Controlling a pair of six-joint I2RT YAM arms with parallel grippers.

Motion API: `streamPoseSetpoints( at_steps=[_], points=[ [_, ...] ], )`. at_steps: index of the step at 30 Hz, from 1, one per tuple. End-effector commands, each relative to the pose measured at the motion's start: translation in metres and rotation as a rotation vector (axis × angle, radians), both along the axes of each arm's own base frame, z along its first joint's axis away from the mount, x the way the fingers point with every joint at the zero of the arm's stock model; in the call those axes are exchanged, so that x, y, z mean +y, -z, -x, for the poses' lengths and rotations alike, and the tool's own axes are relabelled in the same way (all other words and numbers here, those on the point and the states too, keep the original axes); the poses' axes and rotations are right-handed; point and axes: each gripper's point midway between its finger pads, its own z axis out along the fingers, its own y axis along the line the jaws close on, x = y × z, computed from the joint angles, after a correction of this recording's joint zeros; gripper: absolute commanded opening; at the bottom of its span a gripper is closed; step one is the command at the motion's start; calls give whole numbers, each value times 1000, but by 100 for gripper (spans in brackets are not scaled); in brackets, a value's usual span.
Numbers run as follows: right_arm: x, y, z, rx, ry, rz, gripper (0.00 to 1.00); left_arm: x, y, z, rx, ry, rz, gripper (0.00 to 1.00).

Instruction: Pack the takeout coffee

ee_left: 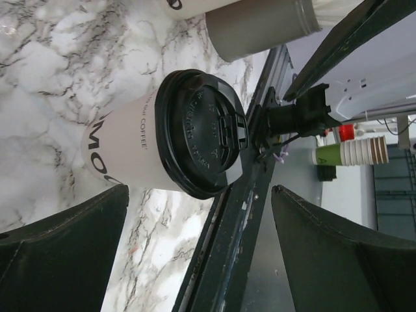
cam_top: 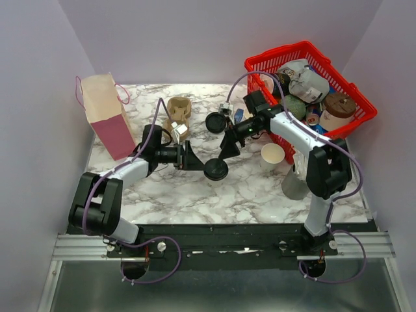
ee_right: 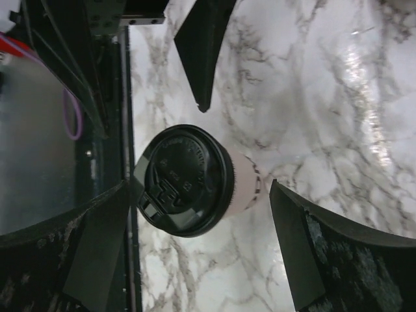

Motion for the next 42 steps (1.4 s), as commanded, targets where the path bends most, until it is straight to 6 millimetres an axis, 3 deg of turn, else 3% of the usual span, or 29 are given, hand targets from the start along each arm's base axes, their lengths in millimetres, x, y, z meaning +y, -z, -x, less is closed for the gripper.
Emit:
streamPoseSetpoints(
  at_steps=[1,16,33,42],
  points=[
    [7,2,24,196,-44,-65,95,-8,-2,5,7,53,45,99],
    [6,32,35,410,-63,-107,86,-11,27,-1,113,58,44,98],
    [4,71,21,577,19,-68,73,-9,60,-1,197,65,-9,97],
    [1,94,27,652,55,-21,69,-10,73,-4,266,50,11,97]
  ],
)
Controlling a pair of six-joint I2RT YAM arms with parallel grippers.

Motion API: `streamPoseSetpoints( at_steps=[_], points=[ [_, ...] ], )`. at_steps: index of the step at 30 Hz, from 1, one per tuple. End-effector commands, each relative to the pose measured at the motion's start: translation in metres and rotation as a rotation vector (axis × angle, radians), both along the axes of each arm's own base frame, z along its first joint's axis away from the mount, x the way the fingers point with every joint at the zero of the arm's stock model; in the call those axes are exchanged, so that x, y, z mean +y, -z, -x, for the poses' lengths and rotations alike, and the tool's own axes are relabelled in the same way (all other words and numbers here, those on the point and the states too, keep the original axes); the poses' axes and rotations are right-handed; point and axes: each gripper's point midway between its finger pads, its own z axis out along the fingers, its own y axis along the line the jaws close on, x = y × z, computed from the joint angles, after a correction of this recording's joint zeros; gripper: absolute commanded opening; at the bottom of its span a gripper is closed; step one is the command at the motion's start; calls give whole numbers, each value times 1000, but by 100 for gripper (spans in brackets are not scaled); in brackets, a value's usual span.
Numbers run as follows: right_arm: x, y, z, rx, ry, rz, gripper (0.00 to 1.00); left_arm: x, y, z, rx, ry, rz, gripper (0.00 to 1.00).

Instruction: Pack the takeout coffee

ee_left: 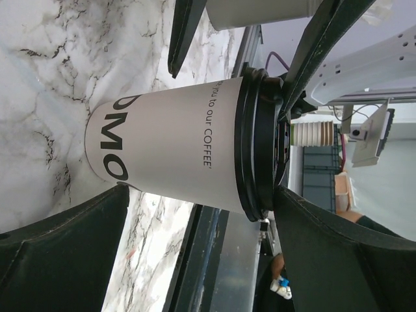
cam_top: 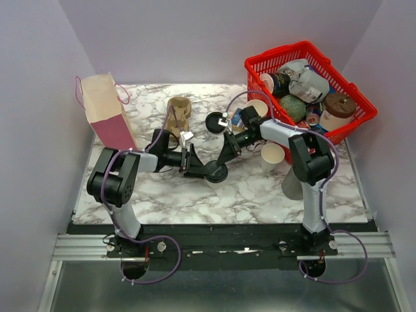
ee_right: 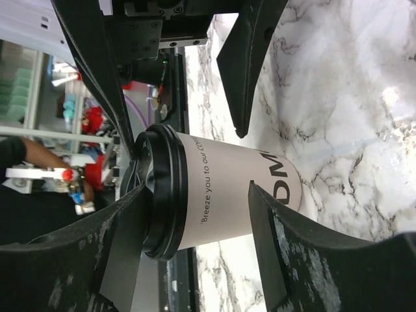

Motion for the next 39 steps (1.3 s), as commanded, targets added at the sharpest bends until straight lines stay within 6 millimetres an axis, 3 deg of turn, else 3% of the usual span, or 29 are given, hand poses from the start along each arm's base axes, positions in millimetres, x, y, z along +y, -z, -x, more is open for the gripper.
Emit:
streamPoseSetpoints(
  at_steps=[1,14,23,29,34,39],
  points=[
    [-8,34,12,168,22,59,68,3,28,-7,19,-46,-55,96],
    [-10,57,9,223,61,125,66,11,55,-16,77,-79,-99,95],
    [-17,80,4,208,108,236,64,13,59,-18,85,-86,-99,94],
    [-16,66,2,147,89,187,65,9,29,-29,-10,-80,-49,96],
    [-10,33,-2,90,56,79,83,4,-6,-43,-102,-67,9,98],
    [-7,9,-3,57,38,27,91,1,-30,-52,-158,-74,38,99]
  ],
)
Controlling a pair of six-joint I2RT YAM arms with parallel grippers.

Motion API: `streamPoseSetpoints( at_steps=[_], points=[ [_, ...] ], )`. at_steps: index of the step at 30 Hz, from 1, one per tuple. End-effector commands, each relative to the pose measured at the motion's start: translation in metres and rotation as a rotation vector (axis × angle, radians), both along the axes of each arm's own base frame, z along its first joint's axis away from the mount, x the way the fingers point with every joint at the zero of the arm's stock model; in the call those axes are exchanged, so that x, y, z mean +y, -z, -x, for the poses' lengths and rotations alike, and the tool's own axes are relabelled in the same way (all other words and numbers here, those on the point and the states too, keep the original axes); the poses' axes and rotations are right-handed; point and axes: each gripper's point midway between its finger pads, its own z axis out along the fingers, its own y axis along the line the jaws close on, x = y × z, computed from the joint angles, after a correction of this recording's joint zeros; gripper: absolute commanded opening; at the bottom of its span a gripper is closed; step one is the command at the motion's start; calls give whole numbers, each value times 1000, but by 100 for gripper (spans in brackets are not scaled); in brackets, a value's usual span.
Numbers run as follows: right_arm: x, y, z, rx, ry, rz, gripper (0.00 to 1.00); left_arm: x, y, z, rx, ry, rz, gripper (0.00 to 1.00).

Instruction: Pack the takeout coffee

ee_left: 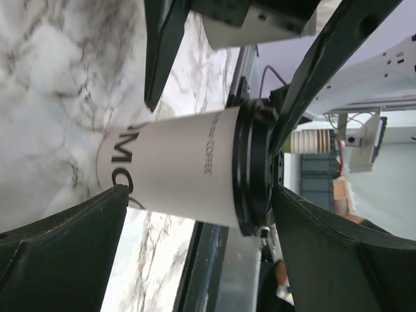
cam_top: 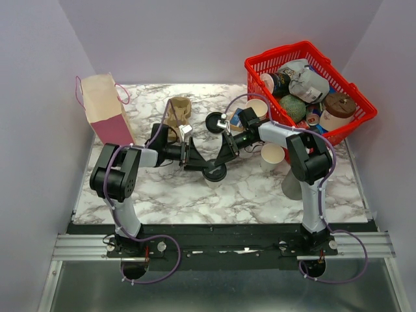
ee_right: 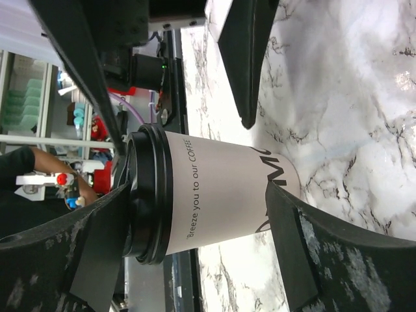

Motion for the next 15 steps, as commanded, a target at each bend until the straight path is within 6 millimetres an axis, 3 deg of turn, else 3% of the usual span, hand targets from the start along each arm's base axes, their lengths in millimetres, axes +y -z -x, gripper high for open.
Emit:
streamPoseSetpoints(
  at_steps=[1,10,15],
  points=[
    [-12,-4,-1,-6,12,7,92,-2,-26,-28,-159,-64,2,99],
    [-18,-10,3,-41,1,28,100,-9,-17,-54,-122,-106,6,99],
    [-19,-13,3,-69,-7,29,100,-12,-14,-55,-125,-95,10,99]
  ],
)
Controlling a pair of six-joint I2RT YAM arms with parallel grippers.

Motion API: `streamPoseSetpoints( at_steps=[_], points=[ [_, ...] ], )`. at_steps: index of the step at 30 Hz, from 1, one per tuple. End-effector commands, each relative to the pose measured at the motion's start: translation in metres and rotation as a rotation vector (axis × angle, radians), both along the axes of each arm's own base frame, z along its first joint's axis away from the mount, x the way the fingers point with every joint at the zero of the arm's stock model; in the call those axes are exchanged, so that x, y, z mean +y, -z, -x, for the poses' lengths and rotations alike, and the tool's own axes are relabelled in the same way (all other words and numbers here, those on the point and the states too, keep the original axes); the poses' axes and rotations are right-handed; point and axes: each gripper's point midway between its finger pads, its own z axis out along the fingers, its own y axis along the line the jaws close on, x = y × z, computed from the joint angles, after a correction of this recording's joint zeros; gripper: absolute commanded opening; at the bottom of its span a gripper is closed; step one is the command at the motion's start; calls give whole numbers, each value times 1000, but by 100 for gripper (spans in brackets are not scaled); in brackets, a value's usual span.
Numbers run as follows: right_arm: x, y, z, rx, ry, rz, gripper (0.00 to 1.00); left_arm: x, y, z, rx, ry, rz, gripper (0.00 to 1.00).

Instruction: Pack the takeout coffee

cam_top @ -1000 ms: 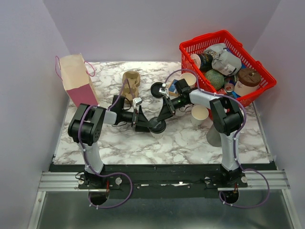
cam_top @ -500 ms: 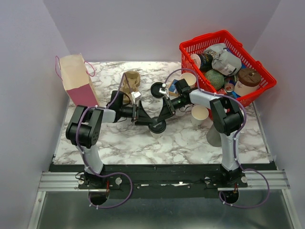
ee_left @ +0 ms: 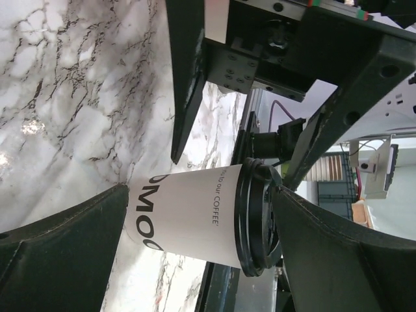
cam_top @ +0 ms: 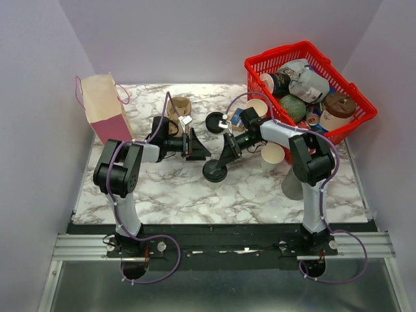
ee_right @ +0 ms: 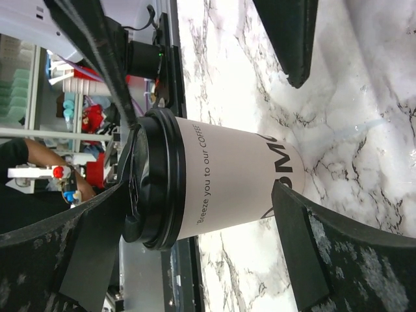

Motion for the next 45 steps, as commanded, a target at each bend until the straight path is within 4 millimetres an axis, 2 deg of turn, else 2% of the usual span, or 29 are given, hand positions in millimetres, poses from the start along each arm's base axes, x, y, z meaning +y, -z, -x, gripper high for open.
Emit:
streamPoseSetpoints(
  at_steps=[1,13,20,30,36,38,39,41,42,44,45],
  points=[
    [-10,-10,-4,-40,6,-1,100,-4,-1,-8,-40,-2,8,99],
    [-15,-25,11,-62,-44,-51,100,-15,-2,10,-45,55,35,99],
    [-14,-14,16,-85,-77,1,100,-15,9,13,-22,56,22,98],
    [-6,-17,27,-121,-94,17,100,-12,21,20,-8,65,0,98],
    [-3,-3,25,-146,-76,82,100,-11,26,18,-2,62,-18,98],
    [-3,-3,24,-145,-74,83,100,-12,20,19,13,63,-2,98],
    [-2,-4,24,-143,-74,82,100,-14,8,16,-48,69,31,98],
    [-2,-8,25,-142,-74,72,100,-15,-8,20,-20,62,73,99],
    [-2,-10,25,-144,-73,66,100,-17,-21,17,-89,64,112,99],
    [-1,-14,26,-138,-74,52,100,-17,-30,22,-88,67,158,99],
    [-1,-14,27,-136,-75,53,100,-17,-44,24,-91,73,203,99]
  ],
)
